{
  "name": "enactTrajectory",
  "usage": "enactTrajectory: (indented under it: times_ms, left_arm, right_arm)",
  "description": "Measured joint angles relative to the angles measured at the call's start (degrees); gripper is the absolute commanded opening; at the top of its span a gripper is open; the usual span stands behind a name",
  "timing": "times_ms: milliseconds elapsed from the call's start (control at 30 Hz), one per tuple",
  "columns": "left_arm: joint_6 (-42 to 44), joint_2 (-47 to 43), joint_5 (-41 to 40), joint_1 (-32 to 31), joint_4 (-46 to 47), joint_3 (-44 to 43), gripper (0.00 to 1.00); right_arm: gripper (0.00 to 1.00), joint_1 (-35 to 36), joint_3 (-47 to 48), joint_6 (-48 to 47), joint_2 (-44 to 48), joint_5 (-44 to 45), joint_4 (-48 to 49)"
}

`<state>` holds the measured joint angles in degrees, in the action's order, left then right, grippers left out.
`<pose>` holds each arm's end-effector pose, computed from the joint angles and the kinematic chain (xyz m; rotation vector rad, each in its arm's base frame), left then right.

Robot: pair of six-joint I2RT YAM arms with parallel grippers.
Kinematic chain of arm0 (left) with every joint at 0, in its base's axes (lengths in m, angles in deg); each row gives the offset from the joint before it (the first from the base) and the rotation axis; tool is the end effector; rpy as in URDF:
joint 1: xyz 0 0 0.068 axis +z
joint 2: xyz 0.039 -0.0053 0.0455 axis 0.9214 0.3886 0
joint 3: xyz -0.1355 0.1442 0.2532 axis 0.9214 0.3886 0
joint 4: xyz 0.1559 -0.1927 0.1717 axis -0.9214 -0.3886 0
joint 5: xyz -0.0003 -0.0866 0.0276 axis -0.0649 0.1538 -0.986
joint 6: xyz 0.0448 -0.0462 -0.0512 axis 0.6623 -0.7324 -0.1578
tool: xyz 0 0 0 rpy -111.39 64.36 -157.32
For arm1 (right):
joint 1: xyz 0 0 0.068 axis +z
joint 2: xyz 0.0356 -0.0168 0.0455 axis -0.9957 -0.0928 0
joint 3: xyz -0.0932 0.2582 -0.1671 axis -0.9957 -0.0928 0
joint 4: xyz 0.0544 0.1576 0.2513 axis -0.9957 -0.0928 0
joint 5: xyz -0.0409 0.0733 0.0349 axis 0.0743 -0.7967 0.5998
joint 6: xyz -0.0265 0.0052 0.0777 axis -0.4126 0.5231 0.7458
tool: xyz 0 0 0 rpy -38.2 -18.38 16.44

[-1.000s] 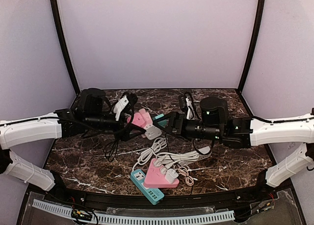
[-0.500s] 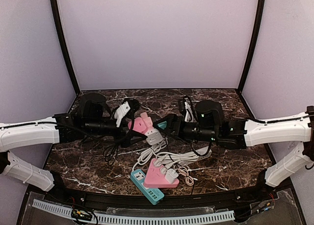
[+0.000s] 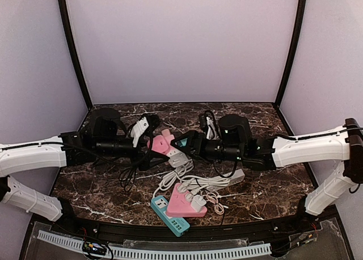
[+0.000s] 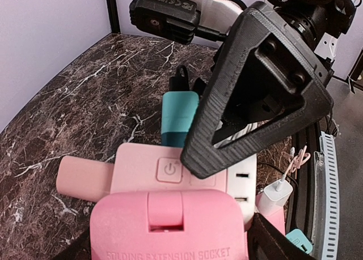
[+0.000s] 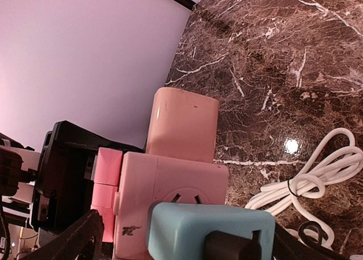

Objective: Pull the plug off the socket
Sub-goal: Pick up the socket from the center of the board, then remove the plug from the socket.

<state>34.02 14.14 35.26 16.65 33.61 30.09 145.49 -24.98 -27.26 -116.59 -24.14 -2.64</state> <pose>0.1921 -0.2645 0.3120 1.1212 1.6426 -0.7758 0.1937 0.3541 0.2801 -0.0501 2.1665 1.4142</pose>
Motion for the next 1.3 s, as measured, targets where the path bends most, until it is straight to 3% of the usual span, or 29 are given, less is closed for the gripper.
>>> enactTrajectory:
  times_ms: [333, 433, 600, 667, 733, 867, 933, 1300]
  left_arm:
    - [-0.1, -0.3, 0.0, -0.4, 0.2, 0.2, 0.37]
    - [-0.1, -0.3, -0.4, -0.4, 0.2, 0.3, 0.37]
    - [-0.1, -0.3, -0.9, -0.4, -0.1, 0.4, 0.4]
    - [-0.2, -0.4, -0.8, -0.4, 0.2, 0.4, 0.46]
    - [-0.6, -0.4, -1.0, -0.6, 1.2, 0.4, 0.64]
    - [-0.5, -0.5, -2.2, -0.9, 1.7, 0.4, 0.9]
    - [-0.8, -1.0, -3.0, -1.2, 2.4, 0.4, 0.97]
    - [-7.7, -8.5, -12.6, -1.2, 5.7, 0.5, 0.99]
  right_arm:
    - [0.75, -0.4, 0.4, 0.5, -2.5, -2.6, 3.9]
    - [0.67, -0.6, 0.4, 0.6, -3.1, -3.2, 4.5]
    - [0.35, -0.9, 0.4, 1.9, -3.2, -3.7, 5.9]
    - [0.21, -1.2, 0.2, 1.2, -3.2, -4.4, 5.9]
    - [0.02, -1.2, 0.0, 1.0, -3.2, -4.7, 5.7]
    - [0.0, -1.2, -0.1, -0.1, -3.1, -4.0, 5.8]
    - [0.0, -1.2, -0.4, -0.9, -2.8, -3.2, 5.6]
    - [0.0, -1.1, -3.0, -9.3, 6.4, 4.6, -3.3]
